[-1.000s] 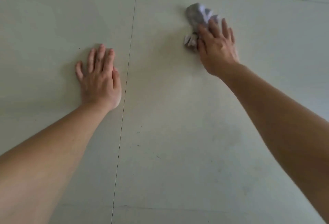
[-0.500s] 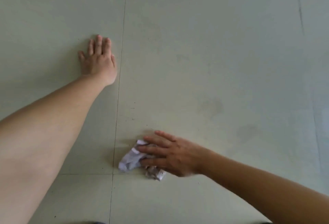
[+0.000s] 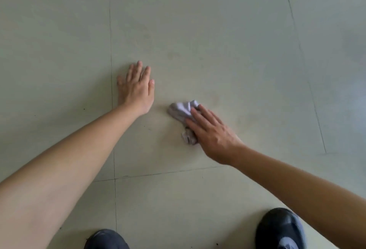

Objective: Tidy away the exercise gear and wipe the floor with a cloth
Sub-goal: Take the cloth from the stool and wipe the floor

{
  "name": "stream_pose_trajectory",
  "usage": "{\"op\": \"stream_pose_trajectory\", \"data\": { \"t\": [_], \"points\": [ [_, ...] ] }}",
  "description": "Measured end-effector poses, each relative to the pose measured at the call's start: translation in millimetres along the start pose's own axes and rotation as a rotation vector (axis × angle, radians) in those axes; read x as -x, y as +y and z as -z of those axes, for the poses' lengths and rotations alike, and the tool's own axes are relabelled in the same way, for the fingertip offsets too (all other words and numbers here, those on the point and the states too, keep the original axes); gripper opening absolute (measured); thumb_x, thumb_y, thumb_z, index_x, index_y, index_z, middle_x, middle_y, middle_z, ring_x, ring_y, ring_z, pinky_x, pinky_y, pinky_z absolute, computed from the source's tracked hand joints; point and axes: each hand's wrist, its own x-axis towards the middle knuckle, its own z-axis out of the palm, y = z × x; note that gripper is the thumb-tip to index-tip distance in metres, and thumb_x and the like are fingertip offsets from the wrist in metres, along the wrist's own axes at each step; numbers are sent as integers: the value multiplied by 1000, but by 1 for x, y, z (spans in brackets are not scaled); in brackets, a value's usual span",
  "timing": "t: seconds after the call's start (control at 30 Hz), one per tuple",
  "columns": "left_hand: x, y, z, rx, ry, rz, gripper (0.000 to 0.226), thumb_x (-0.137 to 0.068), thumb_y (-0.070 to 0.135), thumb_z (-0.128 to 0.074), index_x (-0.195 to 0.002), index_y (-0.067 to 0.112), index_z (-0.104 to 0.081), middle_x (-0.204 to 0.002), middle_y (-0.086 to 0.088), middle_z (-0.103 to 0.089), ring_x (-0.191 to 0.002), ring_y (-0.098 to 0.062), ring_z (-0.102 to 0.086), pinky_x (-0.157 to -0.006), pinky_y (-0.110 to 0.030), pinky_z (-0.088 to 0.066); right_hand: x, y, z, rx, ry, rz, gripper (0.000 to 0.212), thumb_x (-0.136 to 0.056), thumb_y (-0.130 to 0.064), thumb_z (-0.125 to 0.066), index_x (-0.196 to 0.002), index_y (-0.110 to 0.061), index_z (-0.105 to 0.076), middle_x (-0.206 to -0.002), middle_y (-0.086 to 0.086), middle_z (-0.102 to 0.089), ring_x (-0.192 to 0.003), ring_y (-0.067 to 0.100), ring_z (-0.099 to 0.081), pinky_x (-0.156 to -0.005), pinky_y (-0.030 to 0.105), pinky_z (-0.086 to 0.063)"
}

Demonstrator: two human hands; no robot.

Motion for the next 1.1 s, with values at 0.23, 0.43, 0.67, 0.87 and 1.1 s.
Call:
{"op": "stream_pose_trajectory", "data": {
  "t": [0.23, 0.43, 0.67, 0.87, 1.1],
  "points": [
    [1, 0, -7, -59, -38, -15, 54, -104, 33, -31, -155, 16, -23, -165, -5, -9, -151, -25, -7, -117, -57, -14, 38, 15, -9, 81, -199, 524, 49, -104, -18, -45, -153, -13, -40, -164, 12, -24, -154, 30, -16, -121, 49, -24],
    [3, -10, -2, -72, -88, -62, 56, -103, 32, -35, -156, 18, -20, -165, -3, -6, -152, -24, -6, -119, -52, -15, 4, 126, 48, 94, 34, -448, 56, -105, -20, -40, -159, -22, -24, -166, 14, -18, -153, 36, -15, -122, 49, -21],
    [6, -16, 1, -14, 79, -103, 50, -99, 25, -38, -146, 9, -43, -158, -14, -31, -142, -35, -32, -111, -50, -28, -13, 17, 5, 16, 125, -117, 60, -101, -13, -48, -157, -12, -29, -167, 10, -18, -154, 36, -12, -122, 48, -21],
    [-7, -19, 3, 6, 145, -46, 58, -87, 27, -32, -136, 6, -53, -149, -17, -44, -135, -36, -42, -104, -51, -36, -41, 35, -4, 94, -57, 323, 45, -100, -24, -51, -145, -15, -53, -156, 14, -42, -145, 37, -36, -120, 49, -27],
    [-12, -26, 5, 44, 282, -58, 48, -85, 23, -37, -121, 9, -65, -133, -14, -59, -120, -36, -54, -96, -48, -41, -111, 121, 51, -30, 149, -832, 53, -104, -31, -33, -156, -25, -30, -167, 11, -15, -153, 36, -8, -124, 47, -12]
  ]
}}
